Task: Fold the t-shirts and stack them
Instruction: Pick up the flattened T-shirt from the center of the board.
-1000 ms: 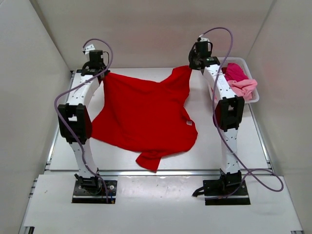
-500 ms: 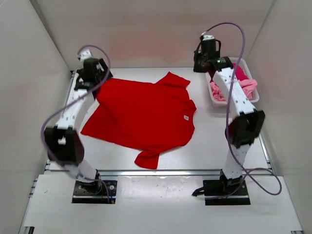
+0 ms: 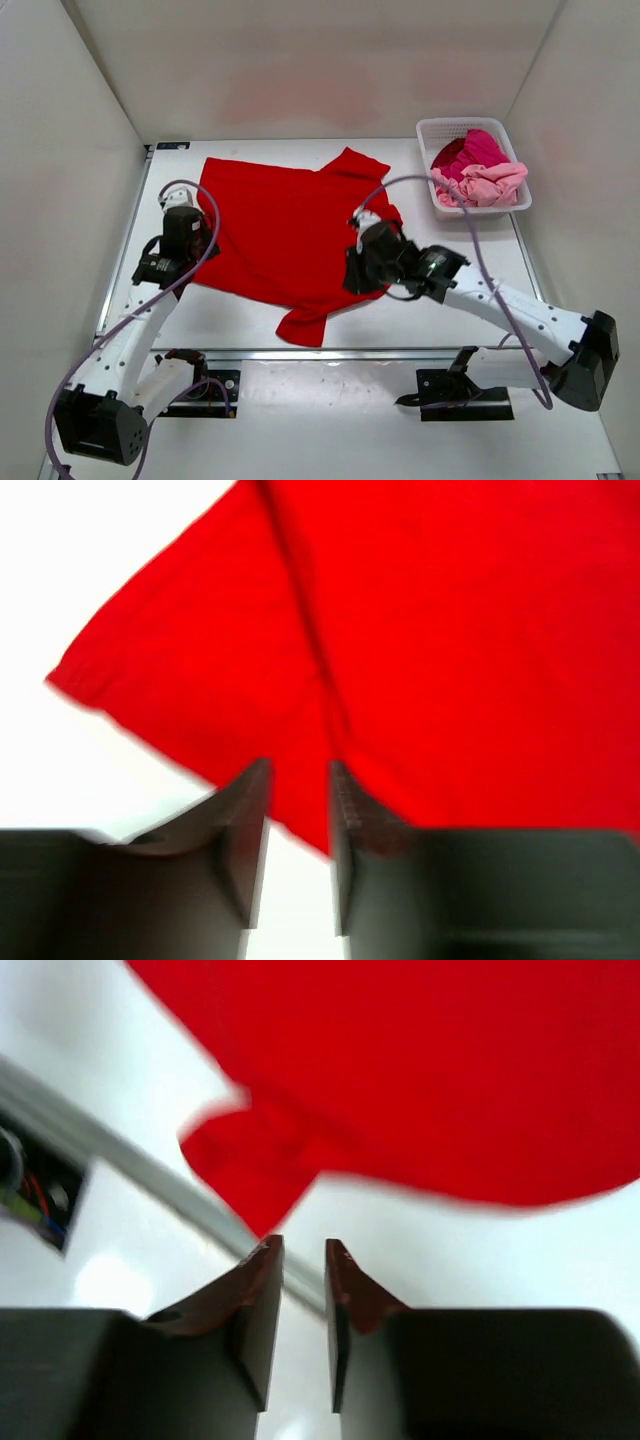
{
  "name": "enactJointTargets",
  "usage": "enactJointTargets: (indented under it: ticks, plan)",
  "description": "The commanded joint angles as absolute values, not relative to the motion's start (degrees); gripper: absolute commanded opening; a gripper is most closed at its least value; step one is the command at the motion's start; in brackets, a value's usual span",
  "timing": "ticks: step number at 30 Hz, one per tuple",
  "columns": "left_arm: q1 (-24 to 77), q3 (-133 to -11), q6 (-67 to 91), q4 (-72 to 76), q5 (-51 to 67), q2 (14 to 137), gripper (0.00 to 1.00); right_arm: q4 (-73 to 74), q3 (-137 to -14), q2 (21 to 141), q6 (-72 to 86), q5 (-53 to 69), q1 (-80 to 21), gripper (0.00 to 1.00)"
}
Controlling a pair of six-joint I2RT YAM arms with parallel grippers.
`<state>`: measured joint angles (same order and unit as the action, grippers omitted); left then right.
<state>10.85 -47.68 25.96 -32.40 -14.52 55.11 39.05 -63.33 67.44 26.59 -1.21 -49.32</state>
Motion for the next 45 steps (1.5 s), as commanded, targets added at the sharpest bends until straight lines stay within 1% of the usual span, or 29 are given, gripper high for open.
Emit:
enactJointTargets:
  ticks: [1,2,4,6,9,10,12,17,25,30,37,41,45]
  plan:
    - [10.64,-45.36,26.63,-39.89,-13.45,52.3,0.45,32.26,-54.08,64.61,39.17,-0.88,-54.21,0.23]
    - [10.81,-45.09,27.24,-41.03,-14.14,52.38,0.51,30.17,-51.79,63.9,41.29,-0.7,-55.71,0.26]
    - [10.72,-43.43,27.85,-41.83,-13.54,52.12,0.58,26.39,-48.19,62.94,44.01,-0.44,-58.43,0.31]
    - [10.81,-42.63,29.0,-43.15,-13.1,52.29,0.61,24.44,-43.7,62.05,48.05,1.31,-61.07,0.32]
    - [10.55,-40.96,30.49,-43.77,-13.53,52.47,0.62,21.54,-38.34,61.09,53.33,-1.41,-66.95,0.33]
    - [10.55,-40.87,30.93,-44.29,-13.45,52.38,0.63,20.05,-37.19,61.35,55.26,-1.49,-66.89,0.33]
    - [9.58,-38.77,32.95,-44.65,-14.67,51.6,0.63,17.86,-33.16,60.03,57.38,-3.33,-69.86,0.32]
    - [8.18,-36.48,34.71,-41.23,-15.3,52.03,0.64,7.76,-26.12,59.59,62.75,-1.84,-69.08,0.34]
    - [7.47,-37.0,37.09,-39.55,-14.94,52.91,0.65,-1.13,-27.24,67.4,64.6,-4.3,-69.35,0.35]
    - [6.94,-36.21,37.88,-37.71,-13.1,53.35,0.65,-5.52,-27.16,72.06,66.36,-3.35,-67.68,0.35]
    - [6.07,-34.99,38.41,-36.91,-13.1,53.35,0.65,-9.75,-26.81,74.96,68.29,-2.38,-65.4,0.35]
    - [5.36,-34.01,39.73,-36.39,-12.05,52.91,0.66,-10.19,-28.3,77.69,68.46,-0.8,-65.65,0.34]
    - [5.27,-34.28,39.81,-36.3,-12.57,52.99,0.66,-11.42,-26.37,77.61,70.57,-0.79,-66.71,0.33]
